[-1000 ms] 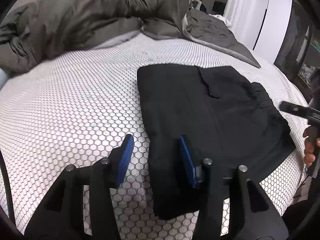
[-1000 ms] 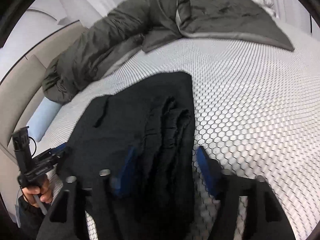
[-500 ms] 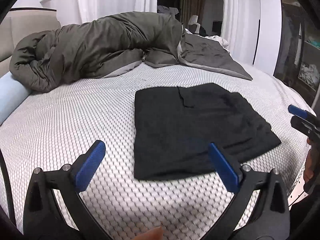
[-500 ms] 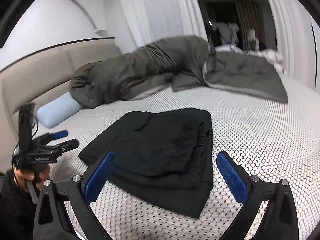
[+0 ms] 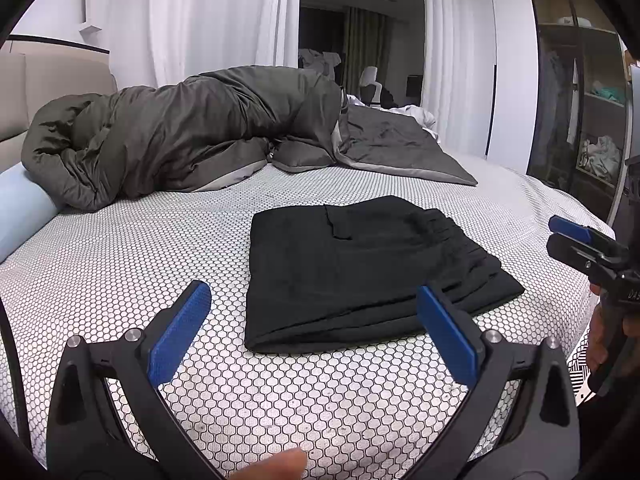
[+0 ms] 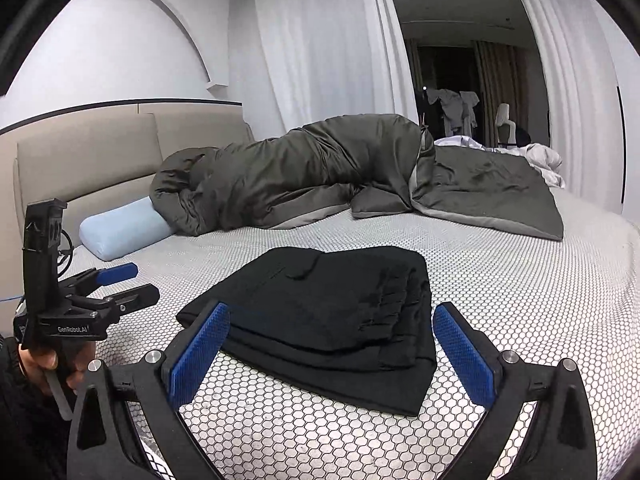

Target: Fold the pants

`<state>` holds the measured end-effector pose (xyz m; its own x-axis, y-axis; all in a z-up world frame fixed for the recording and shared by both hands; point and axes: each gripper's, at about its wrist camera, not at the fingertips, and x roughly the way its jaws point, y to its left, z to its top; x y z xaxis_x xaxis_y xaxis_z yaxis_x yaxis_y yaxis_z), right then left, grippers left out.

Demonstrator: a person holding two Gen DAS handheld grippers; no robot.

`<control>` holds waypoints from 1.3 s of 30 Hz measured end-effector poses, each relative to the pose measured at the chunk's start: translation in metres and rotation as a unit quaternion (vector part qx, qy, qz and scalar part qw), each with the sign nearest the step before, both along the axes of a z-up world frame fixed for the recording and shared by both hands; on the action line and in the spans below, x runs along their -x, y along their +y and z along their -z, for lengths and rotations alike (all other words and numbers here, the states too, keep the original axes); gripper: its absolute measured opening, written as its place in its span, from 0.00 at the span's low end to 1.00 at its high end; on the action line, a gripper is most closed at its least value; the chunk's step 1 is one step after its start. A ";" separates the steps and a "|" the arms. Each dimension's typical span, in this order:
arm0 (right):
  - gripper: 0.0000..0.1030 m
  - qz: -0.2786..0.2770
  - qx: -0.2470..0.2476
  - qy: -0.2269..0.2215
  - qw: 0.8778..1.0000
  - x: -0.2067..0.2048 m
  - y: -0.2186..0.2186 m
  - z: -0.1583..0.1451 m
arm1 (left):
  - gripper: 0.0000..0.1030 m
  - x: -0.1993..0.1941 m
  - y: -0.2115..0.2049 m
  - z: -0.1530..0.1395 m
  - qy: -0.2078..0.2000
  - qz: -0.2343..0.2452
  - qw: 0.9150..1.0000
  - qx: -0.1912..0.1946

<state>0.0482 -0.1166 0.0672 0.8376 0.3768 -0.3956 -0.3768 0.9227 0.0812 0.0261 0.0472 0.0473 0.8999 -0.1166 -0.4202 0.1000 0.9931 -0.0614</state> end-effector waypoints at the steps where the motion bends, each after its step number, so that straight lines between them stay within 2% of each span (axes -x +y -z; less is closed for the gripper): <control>1: 1.00 0.000 0.000 0.001 1.000 0.000 0.000 0.000 | 0.99 0.001 -0.001 0.000 0.001 0.002 1.000 -0.001; 10: 1.00 0.007 0.008 0.001 1.000 -0.001 0.008 0.001 | 0.99 -0.002 -0.006 0.001 0.002 0.016 1.000 -0.010; 39: 1.00 0.006 0.009 0.000 1.000 0.000 0.017 0.005 | 0.99 -0.005 -0.002 0.002 -0.009 0.008 1.000 -0.009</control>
